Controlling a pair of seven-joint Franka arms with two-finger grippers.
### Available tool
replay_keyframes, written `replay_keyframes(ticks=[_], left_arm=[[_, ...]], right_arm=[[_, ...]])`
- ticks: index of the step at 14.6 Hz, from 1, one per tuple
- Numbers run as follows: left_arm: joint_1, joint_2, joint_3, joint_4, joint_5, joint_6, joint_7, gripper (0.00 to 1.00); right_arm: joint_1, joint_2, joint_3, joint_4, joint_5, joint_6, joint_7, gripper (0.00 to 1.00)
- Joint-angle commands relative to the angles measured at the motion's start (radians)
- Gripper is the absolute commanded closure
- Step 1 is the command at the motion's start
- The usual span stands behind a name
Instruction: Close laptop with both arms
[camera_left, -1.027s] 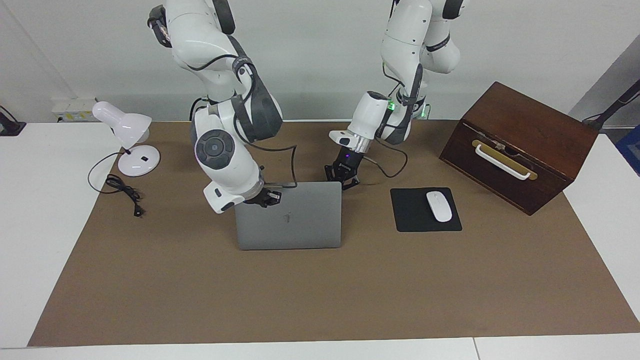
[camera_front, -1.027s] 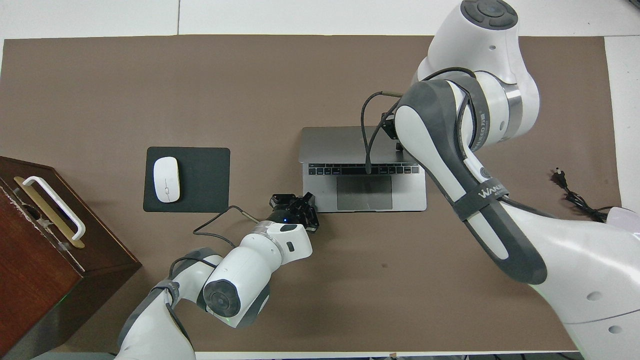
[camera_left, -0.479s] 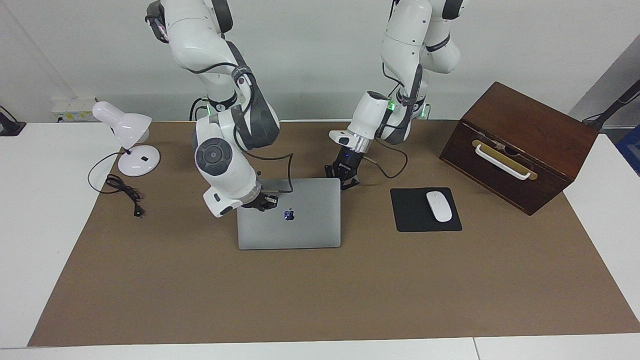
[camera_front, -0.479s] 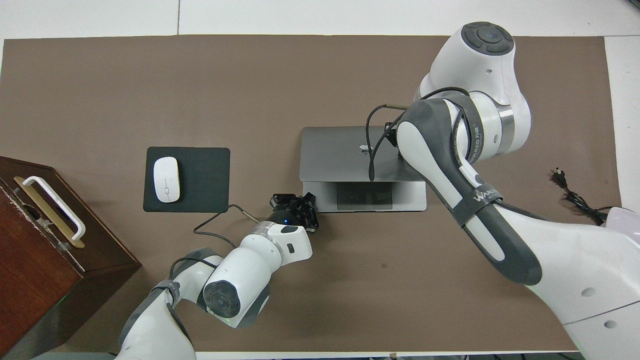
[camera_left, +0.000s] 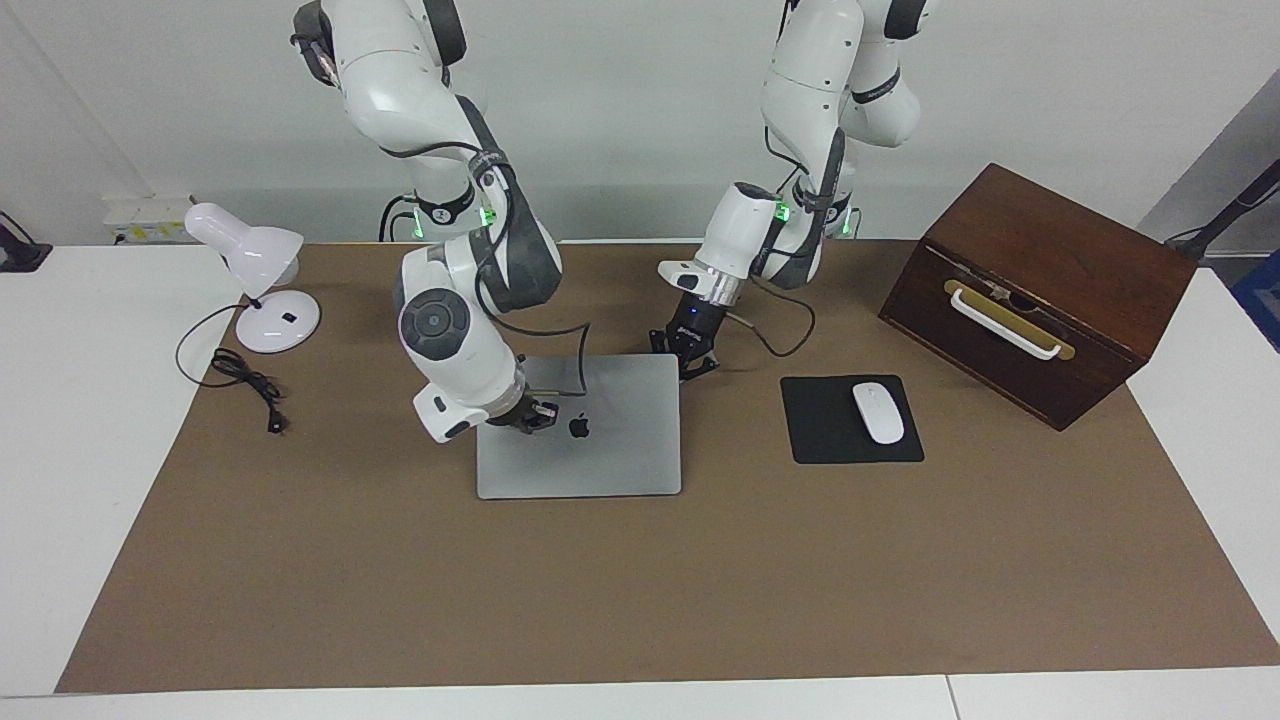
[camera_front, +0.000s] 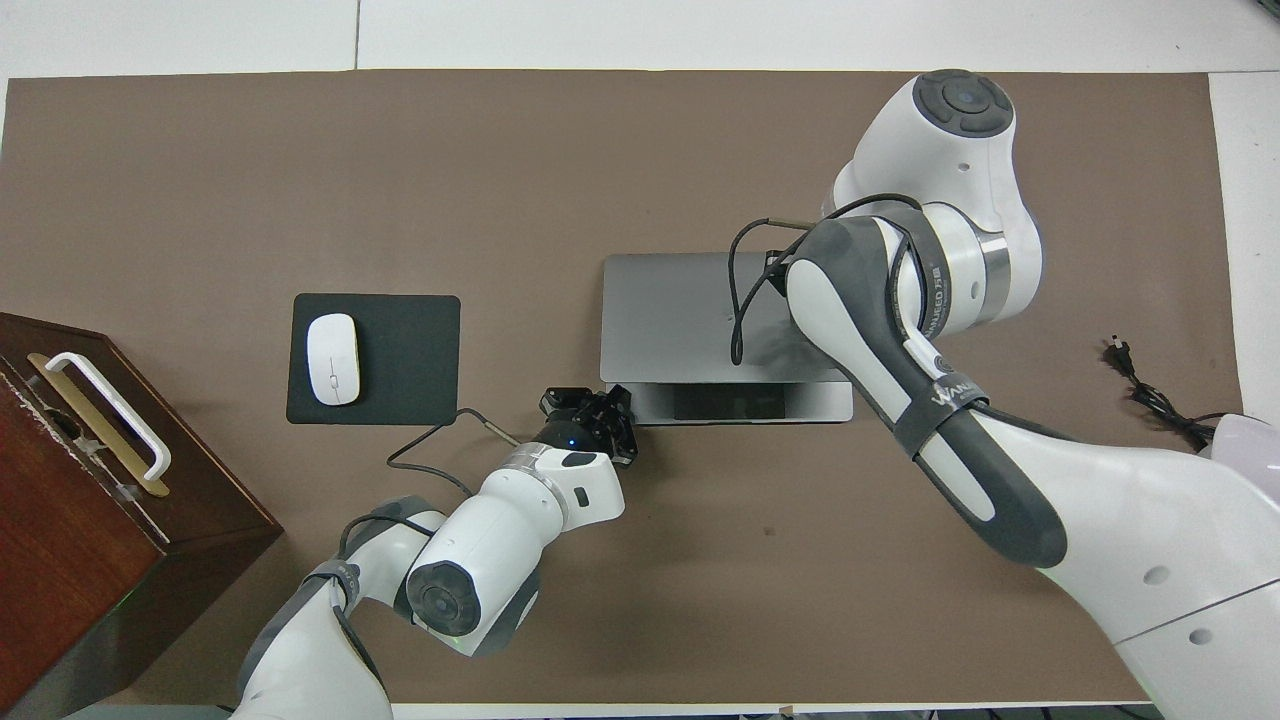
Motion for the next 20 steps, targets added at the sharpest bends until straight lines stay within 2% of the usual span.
replay_keyframes(ticks=[1, 12, 14, 15, 18, 19, 20], left_arm=[[-0.03, 0.065, 0.019, -0.013, -0.011, 0.002, 0.018, 1.0], [-0.033, 0.065, 0.019, -0.021, -0.011, 0.002, 0.02, 1.0], [-0.032, 0.065, 0.019, -0.021, -0.013, 0.002, 0.018, 1.0], [-0.032, 0.065, 0.019, -0.019, -0.013, 0.002, 0.018, 1.0], [-0.03, 0.065, 0.019, -0.018, -0.013, 0.002, 0.015, 1.0], [-0.025, 0.065, 0.019, -0.016, -0.013, 0.002, 0.014, 1.0], [-0.022, 0.062, 0.017, -0.016, -0.013, 0.002, 0.012, 1.0]], right_arm=[[-0.01, -0.018, 0.013, -0.081, 0.02, 0.08, -0.031, 1.0], [-0.013, -0.007, 0.013, -0.072, 0.02, 0.129, -0.02, 1.0], [-0.015, -0.011, 0.011, -0.068, 0.006, 0.198, -0.03, 1.0], [-0.019, -0.01, 0.011, -0.054, 0.0, 0.227, -0.031, 1.0], [-0.045, -0.009, 0.007, 0.039, -0.057, 0.212, -0.084, 1.0], [-0.062, -0.009, 0.007, 0.053, -0.077, 0.21, -0.112, 0.92], [-0.088, -0.01, 0.005, 0.064, -0.097, 0.212, -0.164, 0.72]])
